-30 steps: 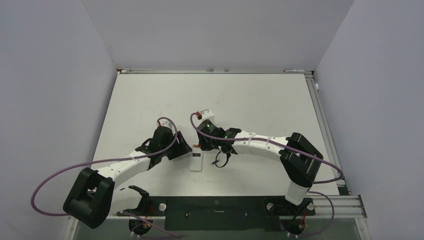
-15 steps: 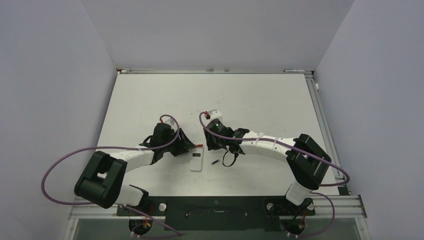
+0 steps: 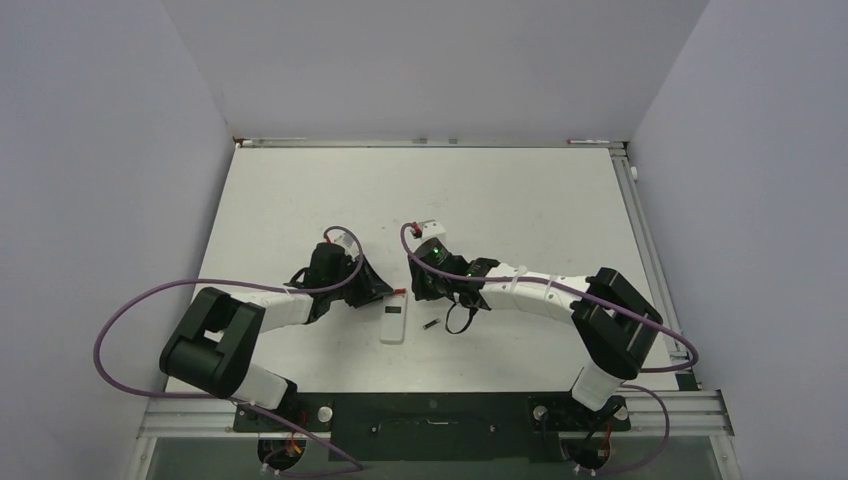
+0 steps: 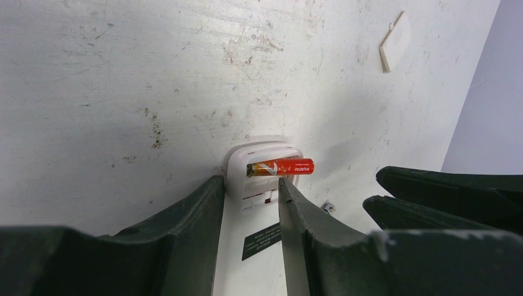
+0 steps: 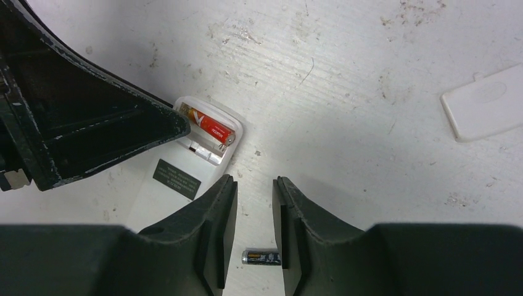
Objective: Load the batteries into the remote control
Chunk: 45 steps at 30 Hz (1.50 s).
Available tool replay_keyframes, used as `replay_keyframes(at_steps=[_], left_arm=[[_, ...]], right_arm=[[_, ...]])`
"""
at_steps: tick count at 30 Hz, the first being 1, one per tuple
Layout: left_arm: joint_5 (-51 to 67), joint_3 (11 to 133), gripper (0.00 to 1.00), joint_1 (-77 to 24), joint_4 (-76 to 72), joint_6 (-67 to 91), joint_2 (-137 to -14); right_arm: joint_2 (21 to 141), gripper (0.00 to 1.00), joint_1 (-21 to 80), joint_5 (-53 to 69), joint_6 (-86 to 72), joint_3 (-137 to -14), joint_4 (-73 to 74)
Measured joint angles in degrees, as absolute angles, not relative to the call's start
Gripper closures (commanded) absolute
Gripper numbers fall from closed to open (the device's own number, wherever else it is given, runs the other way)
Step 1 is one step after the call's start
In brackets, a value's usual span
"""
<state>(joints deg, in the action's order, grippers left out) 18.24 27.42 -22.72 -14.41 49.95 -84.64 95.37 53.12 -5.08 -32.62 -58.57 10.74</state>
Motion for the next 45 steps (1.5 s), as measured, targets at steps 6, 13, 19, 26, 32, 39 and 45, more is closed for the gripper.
replay_keyframes(at_steps=[6,13,19,26,32,39,45], left_arm=[[18.28,27.42,0.71,-22.37,-14.46,49.95,-84.93],[18.24,27.42,0.73,-22.13,-14.39,49.87,-84.93],[18.13,27.42,0.74,-21.56,-14.37,49.65,-84.9],[18.0,27.42,0.8,-20.93,-14.39,49.17,-84.88],[18.02,27.42,0.84,-20.86,-14.39,49.06,-84.88],[18.24,27.42,0.85,-20.86,-14.39,49.06,-84.88],[18.5,27.38,0.85,-20.88,-14.41,49.06,-84.88]], right_arm=[[95.46,0.74,52.86,-4.99,-33.56,-58.59,10.09],[96.23,0.74,52.86,-4.56,-34.24,-58.59,9.52],[97.51,0.75,52.84,-4.01,-34.79,-58.59,9.45],[98.24,0.75,52.86,-3.77,-35.24,-58.87,9.19],[99.57,0.75,52.84,-3.51,-35.44,-59.11,9.04],[100.22,0.75,52.86,-3.01,-35.86,-59.31,8.54],[100.22,0.75,52.86,-2.63,-36.34,-59.81,7.92]])
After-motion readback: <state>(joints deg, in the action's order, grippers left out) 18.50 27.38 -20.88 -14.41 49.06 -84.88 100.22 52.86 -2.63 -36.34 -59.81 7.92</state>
